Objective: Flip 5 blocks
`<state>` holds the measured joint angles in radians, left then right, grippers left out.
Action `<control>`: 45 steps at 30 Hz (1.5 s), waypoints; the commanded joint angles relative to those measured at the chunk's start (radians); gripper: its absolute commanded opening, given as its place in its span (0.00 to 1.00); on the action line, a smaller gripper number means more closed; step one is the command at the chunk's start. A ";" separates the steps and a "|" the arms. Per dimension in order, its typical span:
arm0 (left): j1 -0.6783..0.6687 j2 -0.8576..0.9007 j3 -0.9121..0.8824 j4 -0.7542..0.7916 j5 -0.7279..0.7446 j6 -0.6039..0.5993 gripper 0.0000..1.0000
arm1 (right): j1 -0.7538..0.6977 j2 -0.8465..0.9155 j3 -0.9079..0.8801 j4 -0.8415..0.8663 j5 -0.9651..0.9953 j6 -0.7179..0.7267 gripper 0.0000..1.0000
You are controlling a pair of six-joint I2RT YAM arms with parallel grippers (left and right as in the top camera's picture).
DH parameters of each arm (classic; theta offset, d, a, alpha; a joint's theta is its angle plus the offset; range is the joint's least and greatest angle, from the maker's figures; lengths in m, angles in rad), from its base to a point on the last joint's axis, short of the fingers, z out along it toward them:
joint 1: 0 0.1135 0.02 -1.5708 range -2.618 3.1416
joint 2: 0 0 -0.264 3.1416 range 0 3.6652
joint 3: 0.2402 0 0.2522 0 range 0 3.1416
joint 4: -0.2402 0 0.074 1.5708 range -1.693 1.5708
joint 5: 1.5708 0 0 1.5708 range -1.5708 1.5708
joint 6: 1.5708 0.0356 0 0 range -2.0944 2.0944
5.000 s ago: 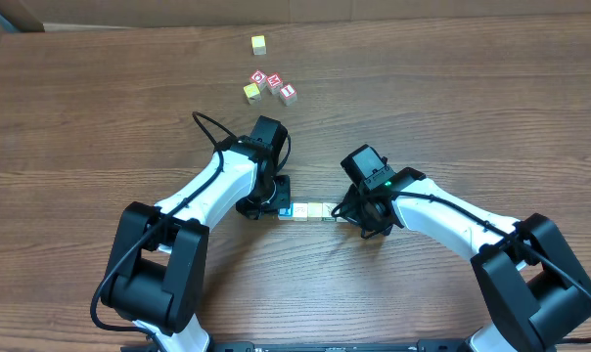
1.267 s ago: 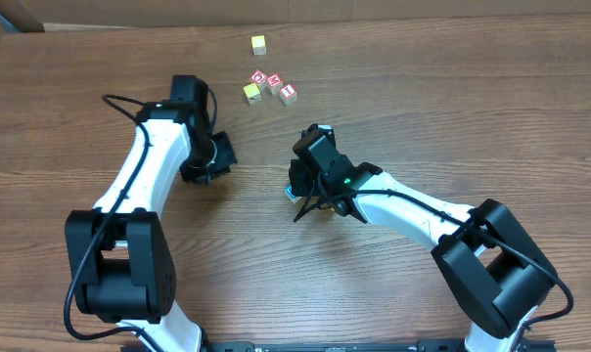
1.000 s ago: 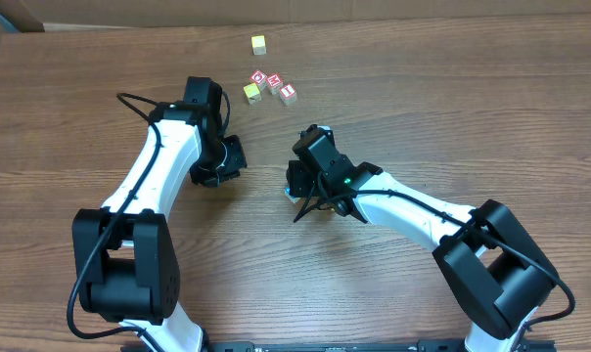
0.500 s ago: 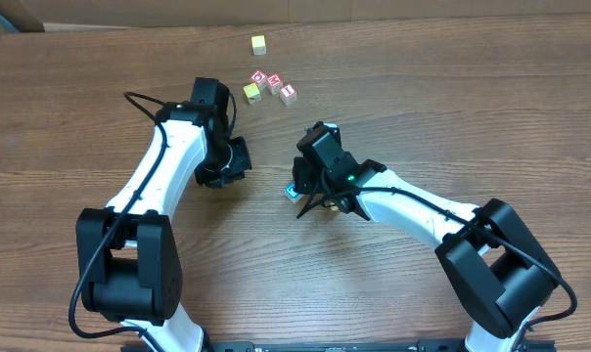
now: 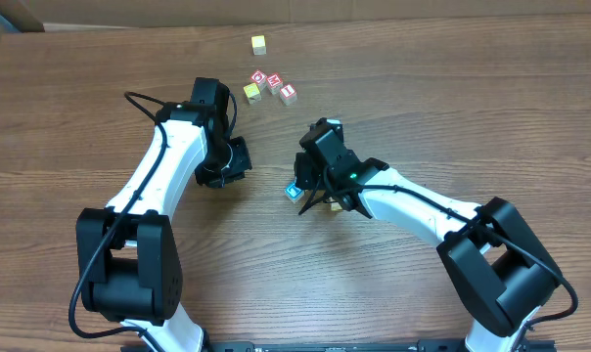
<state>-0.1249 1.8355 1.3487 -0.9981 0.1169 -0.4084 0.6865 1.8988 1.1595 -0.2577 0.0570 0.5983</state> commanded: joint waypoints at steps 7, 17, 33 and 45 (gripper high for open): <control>-0.008 0.008 -0.005 0.004 0.007 0.024 0.15 | -0.013 -0.035 0.006 0.009 -0.029 -0.004 0.44; -0.008 0.008 -0.005 0.005 0.007 0.024 0.15 | -0.013 -0.011 -0.004 0.015 -0.075 -0.004 0.48; -0.008 0.008 -0.005 0.003 0.007 0.026 0.15 | -0.012 0.026 -0.008 0.009 -0.244 -0.004 0.55; -0.008 0.008 -0.005 0.003 0.006 0.028 0.15 | 0.001 0.026 -0.008 -0.060 -0.348 0.009 0.50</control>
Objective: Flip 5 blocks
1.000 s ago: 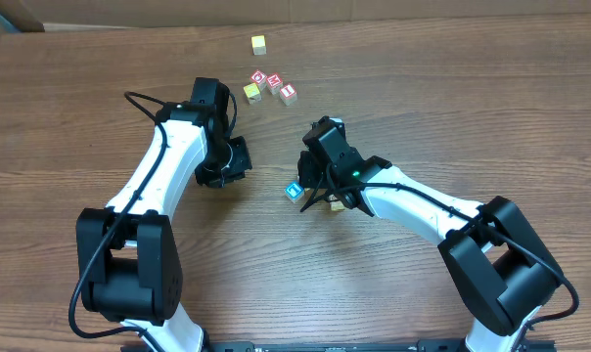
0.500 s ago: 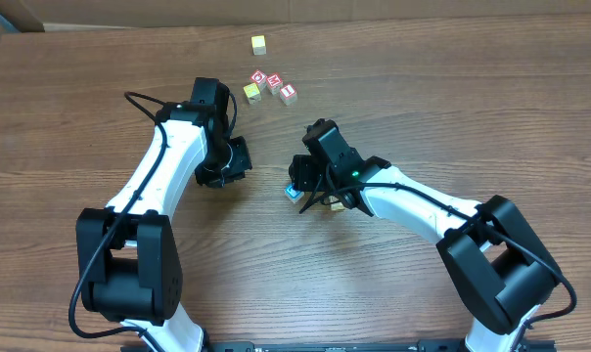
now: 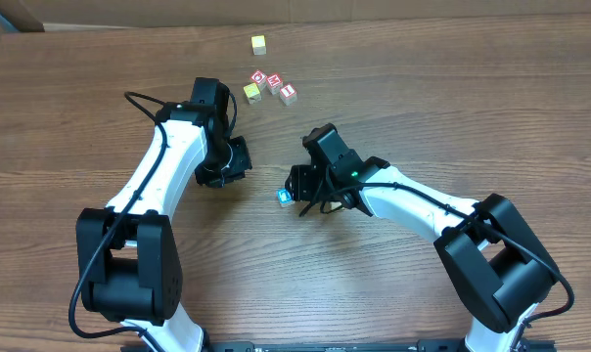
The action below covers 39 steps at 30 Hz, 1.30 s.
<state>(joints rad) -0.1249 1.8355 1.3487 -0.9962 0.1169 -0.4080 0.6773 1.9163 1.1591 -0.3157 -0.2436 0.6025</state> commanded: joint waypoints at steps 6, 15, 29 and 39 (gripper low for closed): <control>-0.008 0.008 -0.005 0.002 0.003 0.027 0.16 | 0.056 0.008 -0.008 -0.025 -0.047 0.079 0.51; -0.008 0.008 -0.005 0.002 0.003 0.028 0.16 | 0.067 -0.013 -0.005 -0.043 0.045 0.082 0.64; -0.008 0.008 -0.005 0.026 0.004 0.091 0.17 | 0.008 -0.052 0.040 0.033 0.202 0.052 0.09; -0.008 0.008 -0.005 0.032 0.004 0.091 0.17 | 0.008 0.055 0.040 0.080 0.151 0.022 0.04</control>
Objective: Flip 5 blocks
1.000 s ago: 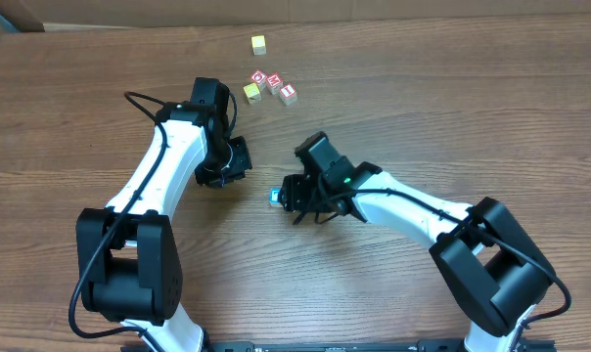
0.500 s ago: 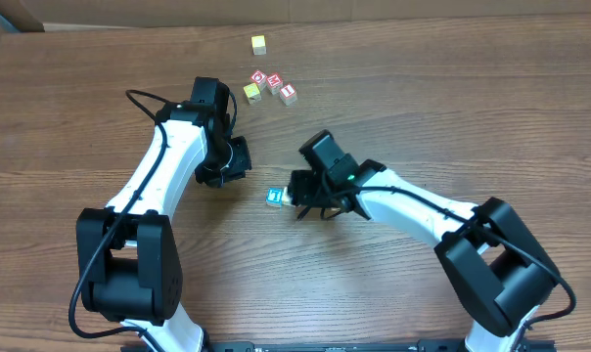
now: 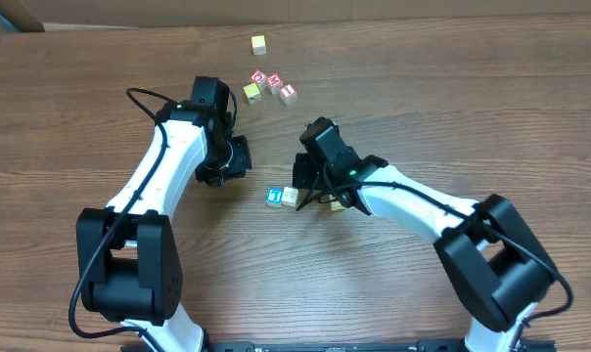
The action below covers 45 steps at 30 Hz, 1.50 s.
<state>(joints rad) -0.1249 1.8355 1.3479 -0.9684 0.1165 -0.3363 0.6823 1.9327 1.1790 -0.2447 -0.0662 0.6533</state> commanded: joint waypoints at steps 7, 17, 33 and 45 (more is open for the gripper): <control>-0.008 0.008 -0.005 0.003 0.004 0.024 0.17 | 0.003 0.039 0.020 0.019 -0.150 -0.060 0.04; -0.008 0.008 -0.005 0.000 0.004 0.027 0.17 | 0.004 0.039 0.020 0.008 -0.207 -0.086 0.04; -0.008 0.008 -0.005 -0.027 0.007 0.031 0.16 | -0.006 0.019 0.032 0.011 -0.230 -0.086 0.06; -0.062 0.008 -0.053 0.141 0.054 0.045 0.11 | -0.093 -0.150 0.081 -0.247 -0.180 -0.079 0.07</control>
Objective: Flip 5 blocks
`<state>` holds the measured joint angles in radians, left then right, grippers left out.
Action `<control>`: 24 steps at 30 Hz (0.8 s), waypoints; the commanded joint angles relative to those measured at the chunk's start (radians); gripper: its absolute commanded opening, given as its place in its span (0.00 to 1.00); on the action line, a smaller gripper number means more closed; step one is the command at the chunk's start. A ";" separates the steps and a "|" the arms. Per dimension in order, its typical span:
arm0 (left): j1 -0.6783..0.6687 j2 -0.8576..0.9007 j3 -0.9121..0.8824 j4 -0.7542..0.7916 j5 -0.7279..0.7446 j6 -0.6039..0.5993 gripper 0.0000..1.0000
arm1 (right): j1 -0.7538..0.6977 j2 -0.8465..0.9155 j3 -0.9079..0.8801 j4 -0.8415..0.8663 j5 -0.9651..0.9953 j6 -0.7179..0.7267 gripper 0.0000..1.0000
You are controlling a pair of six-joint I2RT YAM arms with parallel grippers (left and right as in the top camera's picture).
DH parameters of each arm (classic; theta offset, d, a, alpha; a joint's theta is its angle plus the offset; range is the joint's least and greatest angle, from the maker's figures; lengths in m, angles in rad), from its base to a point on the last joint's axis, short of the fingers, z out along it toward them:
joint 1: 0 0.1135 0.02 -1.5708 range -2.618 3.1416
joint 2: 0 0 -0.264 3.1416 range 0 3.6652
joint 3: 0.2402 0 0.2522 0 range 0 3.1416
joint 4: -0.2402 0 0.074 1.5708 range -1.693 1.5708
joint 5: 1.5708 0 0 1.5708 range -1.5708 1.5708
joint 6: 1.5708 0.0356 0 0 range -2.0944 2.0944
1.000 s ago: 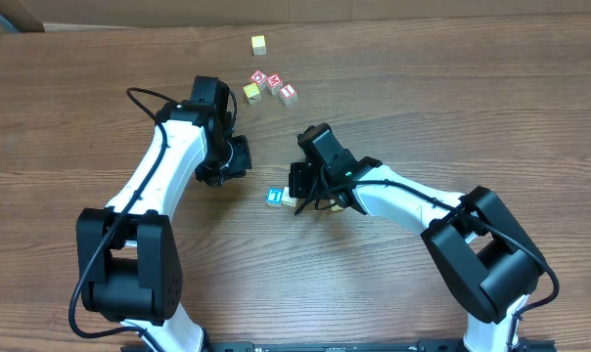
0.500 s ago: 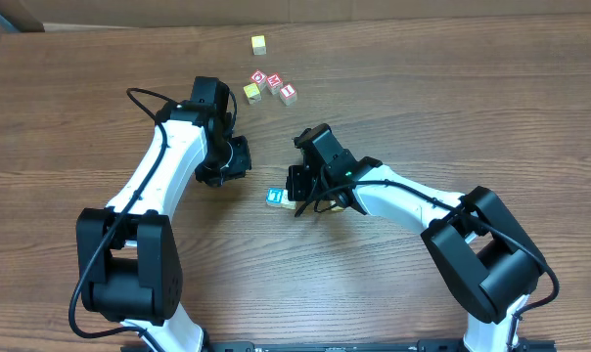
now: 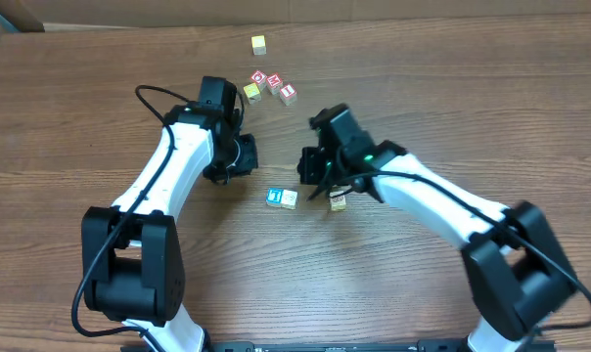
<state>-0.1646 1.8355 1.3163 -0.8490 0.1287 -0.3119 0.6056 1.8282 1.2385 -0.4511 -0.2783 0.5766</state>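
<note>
Three blocks lie mid-table in the overhead view: a blue block point(image 3: 274, 198), a beige block point(image 3: 290, 198) touching its right side, and a small yellow block point(image 3: 338, 202) further right. My right gripper point(image 3: 315, 179) hangs just above and behind them, fingers spread, nothing between them. A cluster of red blocks point(image 3: 275, 82) and a yellow one point(image 3: 251, 92) sits at the back, with a lone yellow block point(image 3: 259, 44) beyond it. My left gripper point(image 3: 239, 156) hovers left of centre, below the cluster; its jaws are not readable from above.
The brown wooden table point(image 3: 100, 108) carries nothing else. The two arms come close together near the middle. A cable loops over the left arm point(image 3: 163, 103).
My right gripper has drawn back and up to the right, away from the blue and beige blocks, which stay put. The left gripper has shifted slightly right, toward the back cluster.
My right gripper first held the blue block near mid-table, then had it lower and further left. By the last earlier moment the blue block lay on the table beside a beige one with the fingers still over them. Now the gripper is clear of both.
</note>
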 commanded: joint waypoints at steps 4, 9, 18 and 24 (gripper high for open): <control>-0.068 0.008 -0.046 0.066 0.043 0.021 0.10 | -0.079 -0.077 0.022 -0.192 0.127 -0.002 0.05; -0.106 0.008 -0.073 0.092 -0.030 0.004 0.08 | -0.154 -0.084 0.021 -0.306 0.113 -0.002 0.04; -0.111 0.008 -0.082 0.124 -0.051 -0.010 0.09 | -0.139 -0.083 0.014 -0.436 0.114 0.047 0.05; -0.110 0.008 -0.082 0.115 -0.054 -0.010 0.08 | -0.089 -0.081 -0.056 -0.367 0.230 0.140 0.07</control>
<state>-0.2752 1.8355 1.2476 -0.7319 0.0925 -0.3141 0.4934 1.7752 1.2221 -0.8467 -0.1295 0.6487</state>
